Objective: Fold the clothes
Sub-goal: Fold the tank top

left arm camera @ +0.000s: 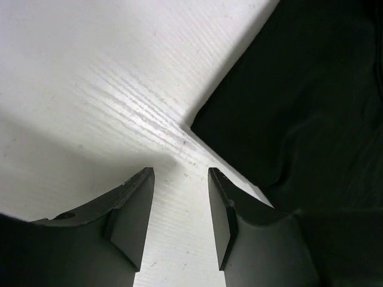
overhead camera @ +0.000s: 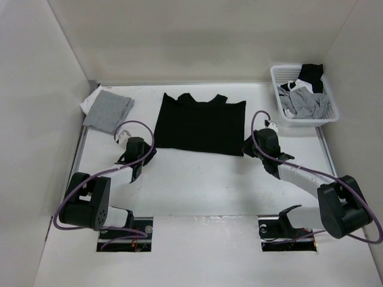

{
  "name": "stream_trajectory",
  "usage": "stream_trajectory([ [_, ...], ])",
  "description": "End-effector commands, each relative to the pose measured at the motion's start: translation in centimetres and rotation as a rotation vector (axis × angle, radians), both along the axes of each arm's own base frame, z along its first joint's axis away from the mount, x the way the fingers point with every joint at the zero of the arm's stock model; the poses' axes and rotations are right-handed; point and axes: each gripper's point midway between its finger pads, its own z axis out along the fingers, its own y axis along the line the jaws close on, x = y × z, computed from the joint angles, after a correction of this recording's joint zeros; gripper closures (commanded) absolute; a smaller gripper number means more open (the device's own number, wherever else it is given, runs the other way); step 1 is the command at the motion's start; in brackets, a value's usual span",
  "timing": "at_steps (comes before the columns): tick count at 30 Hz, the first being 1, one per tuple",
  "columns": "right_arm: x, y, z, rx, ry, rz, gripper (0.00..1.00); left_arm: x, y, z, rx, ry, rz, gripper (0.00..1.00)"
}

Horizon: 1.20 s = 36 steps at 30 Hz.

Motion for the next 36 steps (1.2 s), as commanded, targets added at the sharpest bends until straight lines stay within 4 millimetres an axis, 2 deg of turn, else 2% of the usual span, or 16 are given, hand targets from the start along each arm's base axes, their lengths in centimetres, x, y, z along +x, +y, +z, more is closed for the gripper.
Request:
stream_trajectory([
  [1,-0.3,-0.3,1.1,0.024,-0.079,-0.03,0.87,2.1,-0.5,1.6,-0.063,-0.078,0.002,0.6],
  [6,-1.9,-1.2,-0.8,0.032,-0.048,-0.057,0.73,3.8,-0.3,0.8,-0.086,-0.077,0.039,0.62],
  [9,-2.2,-1.6,-1.4,0.049,-0.036,-0.08,0.7,4.1,-0.2,0.2,-0.087,-0.065,0.049,0.72],
  [15,-2.4,-2.6,-3.4,0.041,0.012,-0.147,0.6,4.7,-0.4,-0.3,-0.101,-0.065,0.061,0.87],
  [18,-2.1,-2.2,-4.2,0.061,0.046,-0.161,0.57,4.9,-0.2,-0.4,-0.105,-0.069,0.072,0.95],
  [22,-1.1,-1.9,-4.6,0.076,0.069,-0.186,0.55,4.8,0.1,0.0,-0.11,-0.087,0.085,0.97],
  [28,-0.2,-1.3,-5.2,0.127,0.095,-0.226,0.62,4.4,0.6,0.2,-0.115,-0.098,0.095,0.97],
  [32,-0.2,-1.4,-5.4,0.151,0.105,-0.255,0.73,4.4,0.5,0.2,-0.121,-0.098,0.091,0.97],
  [36,0.0,-1.5,-5.4,0.154,0.103,-0.27,0.88,4.6,0.4,0.2,-0.128,-0.101,0.088,0.98],
])
